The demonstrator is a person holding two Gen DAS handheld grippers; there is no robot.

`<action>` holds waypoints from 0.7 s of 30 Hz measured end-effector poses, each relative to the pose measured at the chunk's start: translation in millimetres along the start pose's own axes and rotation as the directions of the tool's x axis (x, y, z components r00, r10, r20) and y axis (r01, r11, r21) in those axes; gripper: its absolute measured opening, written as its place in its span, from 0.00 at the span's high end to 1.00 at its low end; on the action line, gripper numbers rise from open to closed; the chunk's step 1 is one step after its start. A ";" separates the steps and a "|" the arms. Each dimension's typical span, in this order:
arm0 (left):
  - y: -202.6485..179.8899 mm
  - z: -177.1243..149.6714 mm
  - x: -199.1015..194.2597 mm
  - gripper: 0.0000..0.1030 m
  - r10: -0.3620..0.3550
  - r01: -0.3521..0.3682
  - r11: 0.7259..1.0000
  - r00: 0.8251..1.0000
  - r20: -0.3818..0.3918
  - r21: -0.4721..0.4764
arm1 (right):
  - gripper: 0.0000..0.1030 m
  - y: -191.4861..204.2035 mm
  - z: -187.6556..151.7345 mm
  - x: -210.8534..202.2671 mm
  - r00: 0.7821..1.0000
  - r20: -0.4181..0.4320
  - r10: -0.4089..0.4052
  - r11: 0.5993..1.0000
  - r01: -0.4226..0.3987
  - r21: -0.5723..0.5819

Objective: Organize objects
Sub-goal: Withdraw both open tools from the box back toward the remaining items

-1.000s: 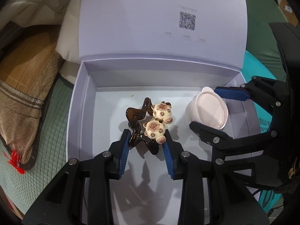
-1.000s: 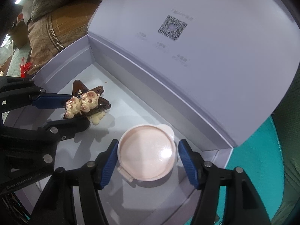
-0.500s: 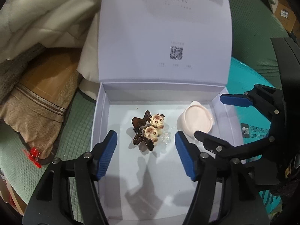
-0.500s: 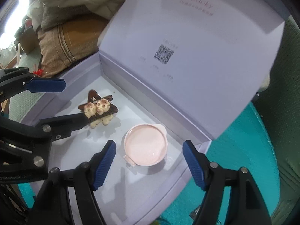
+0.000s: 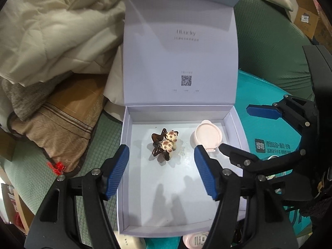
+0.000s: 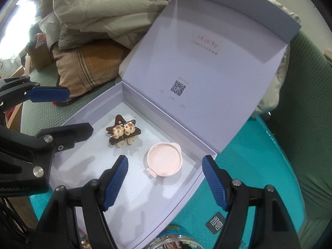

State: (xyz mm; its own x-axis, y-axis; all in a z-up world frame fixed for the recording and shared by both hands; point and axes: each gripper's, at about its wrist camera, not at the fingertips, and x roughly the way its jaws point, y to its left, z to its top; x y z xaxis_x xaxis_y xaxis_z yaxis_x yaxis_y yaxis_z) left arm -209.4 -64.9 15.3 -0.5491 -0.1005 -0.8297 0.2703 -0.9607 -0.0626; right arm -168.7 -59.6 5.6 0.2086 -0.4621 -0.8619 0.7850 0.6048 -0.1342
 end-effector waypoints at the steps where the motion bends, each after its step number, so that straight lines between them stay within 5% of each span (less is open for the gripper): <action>1: 0.7 -0.4 -4.8 0.38 0.002 -0.002 1.000 1.000 0.007 0.000 | 0.27 1.7 0.1 0.0 1.000 0.003 -0.002 1.000 0.002 -0.001; 21: -1.3 -26.9 -86.4 0.31 0.061 -0.061 0.998 0.994 0.094 -0.006 | 0.27 32.6 -25.0 -68.4 0.997 0.078 -0.015 0.999 0.018 -0.041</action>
State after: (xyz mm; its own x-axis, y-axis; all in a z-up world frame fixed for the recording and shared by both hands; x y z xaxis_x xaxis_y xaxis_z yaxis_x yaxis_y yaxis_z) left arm -141.1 -47.9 72.1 -0.6036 -0.1830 -0.7760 0.3080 -0.9513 -0.0152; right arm -172.0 7.9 48.0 0.2417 -0.5203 -0.8191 0.7639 0.6225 -0.1700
